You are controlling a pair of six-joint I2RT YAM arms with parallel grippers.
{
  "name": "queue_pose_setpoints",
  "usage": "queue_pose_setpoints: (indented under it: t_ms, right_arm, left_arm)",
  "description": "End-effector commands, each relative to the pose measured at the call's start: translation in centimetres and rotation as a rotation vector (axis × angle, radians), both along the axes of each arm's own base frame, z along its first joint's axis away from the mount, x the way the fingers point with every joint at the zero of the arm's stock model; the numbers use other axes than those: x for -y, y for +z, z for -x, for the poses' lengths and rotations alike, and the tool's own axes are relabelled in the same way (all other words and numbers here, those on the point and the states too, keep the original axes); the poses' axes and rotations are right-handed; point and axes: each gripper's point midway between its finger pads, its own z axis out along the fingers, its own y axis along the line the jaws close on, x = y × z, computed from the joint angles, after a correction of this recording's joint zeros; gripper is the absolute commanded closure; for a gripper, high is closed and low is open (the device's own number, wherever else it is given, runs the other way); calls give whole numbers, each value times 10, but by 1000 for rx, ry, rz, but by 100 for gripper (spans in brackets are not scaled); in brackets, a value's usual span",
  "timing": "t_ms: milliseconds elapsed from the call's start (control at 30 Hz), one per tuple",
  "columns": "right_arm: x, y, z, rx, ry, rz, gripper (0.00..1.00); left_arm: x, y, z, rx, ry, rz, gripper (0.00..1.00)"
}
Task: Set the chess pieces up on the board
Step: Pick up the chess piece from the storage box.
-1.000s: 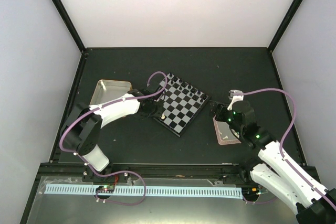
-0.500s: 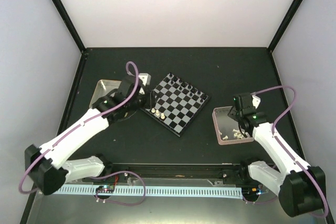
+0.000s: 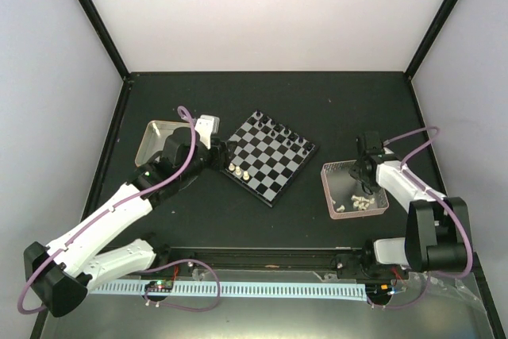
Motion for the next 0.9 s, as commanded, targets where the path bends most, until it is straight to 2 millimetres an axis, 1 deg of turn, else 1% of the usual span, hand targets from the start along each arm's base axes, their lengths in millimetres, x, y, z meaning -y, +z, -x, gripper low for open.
queue_pose_setpoints:
  t_ms: [0, 267, 433, 600, 667, 867]
  right_arm:
    - [1, -1, -14, 23, -40, -8, 60]
    - [6, -12, -15, -1, -62, 20, 65]
    - [10, -15, -18, -6, -69, 40, 66]
    - [12, -22, -18, -27, -80, 52, 66]
    - [12, -24, -17, -33, -83, 54, 69]
    - [11, -25, -11, -33, -76, 48, 83]
  left_arm:
    - [1, 13, -6, 51, 0, 12, 39]
    - [1, 10, -5, 44, -5, 6, 39]
    - [1, 7, -5, 33, -7, 3, 39]
    - [2, 4, -5, 25, -7, -2, 39]
    - [2, 4, -5, 22, -9, 0, 39]
    - [2, 2, -4, 12, -12, -1, 39]
